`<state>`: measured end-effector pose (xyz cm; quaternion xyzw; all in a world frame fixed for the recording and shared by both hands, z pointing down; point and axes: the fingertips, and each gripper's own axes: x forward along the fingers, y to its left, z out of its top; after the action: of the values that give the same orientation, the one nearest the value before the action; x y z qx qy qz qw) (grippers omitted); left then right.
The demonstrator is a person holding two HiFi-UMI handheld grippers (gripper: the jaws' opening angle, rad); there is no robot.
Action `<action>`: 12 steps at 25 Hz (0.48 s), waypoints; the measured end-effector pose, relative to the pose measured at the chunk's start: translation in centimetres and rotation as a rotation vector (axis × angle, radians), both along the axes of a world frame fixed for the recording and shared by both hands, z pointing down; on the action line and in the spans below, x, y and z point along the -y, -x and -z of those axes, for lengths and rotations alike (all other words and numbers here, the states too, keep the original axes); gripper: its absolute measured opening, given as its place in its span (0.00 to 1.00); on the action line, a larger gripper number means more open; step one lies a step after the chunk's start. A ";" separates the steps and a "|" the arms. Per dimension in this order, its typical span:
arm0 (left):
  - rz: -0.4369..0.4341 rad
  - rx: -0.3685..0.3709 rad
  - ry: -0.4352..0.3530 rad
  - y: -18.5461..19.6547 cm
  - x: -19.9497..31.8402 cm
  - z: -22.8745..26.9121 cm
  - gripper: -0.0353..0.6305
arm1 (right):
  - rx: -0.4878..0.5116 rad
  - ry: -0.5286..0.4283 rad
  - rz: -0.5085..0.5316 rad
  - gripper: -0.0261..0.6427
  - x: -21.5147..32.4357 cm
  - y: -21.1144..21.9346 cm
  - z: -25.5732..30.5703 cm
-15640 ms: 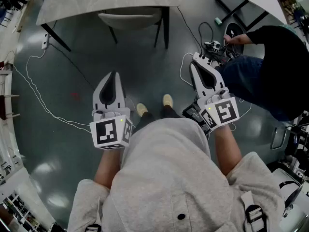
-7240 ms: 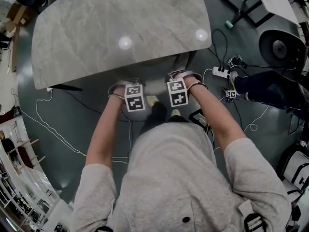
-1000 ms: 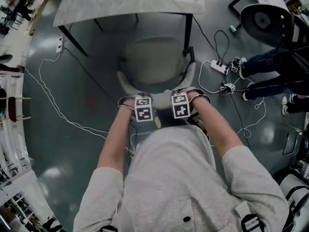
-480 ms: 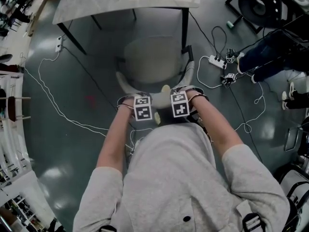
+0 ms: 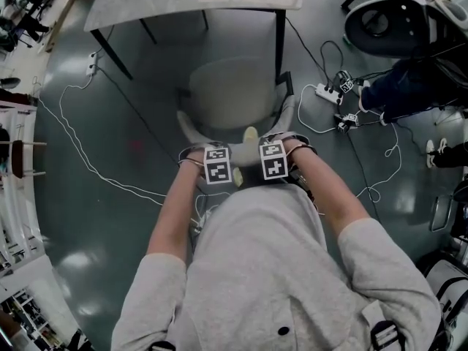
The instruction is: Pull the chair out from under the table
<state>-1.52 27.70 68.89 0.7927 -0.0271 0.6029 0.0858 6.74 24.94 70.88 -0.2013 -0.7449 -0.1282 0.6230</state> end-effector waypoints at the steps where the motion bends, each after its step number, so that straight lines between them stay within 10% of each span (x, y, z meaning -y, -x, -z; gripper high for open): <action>1: 0.003 0.000 -0.004 0.0 0.0 0.1 0.22 | 0.004 -0.004 0.000 0.19 0.0 0.0 0.1; 12: 0.136 -0.145 -0.048 1.4 -0.3 3.1 0.29 | 0.057 -0.005 -0.036 0.25 0.1 -0.9 4.5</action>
<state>-2.89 28.02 65.80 0.8325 -0.0890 0.5359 0.1092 7.62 24.88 66.34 -0.1826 -0.7656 -0.1243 0.6042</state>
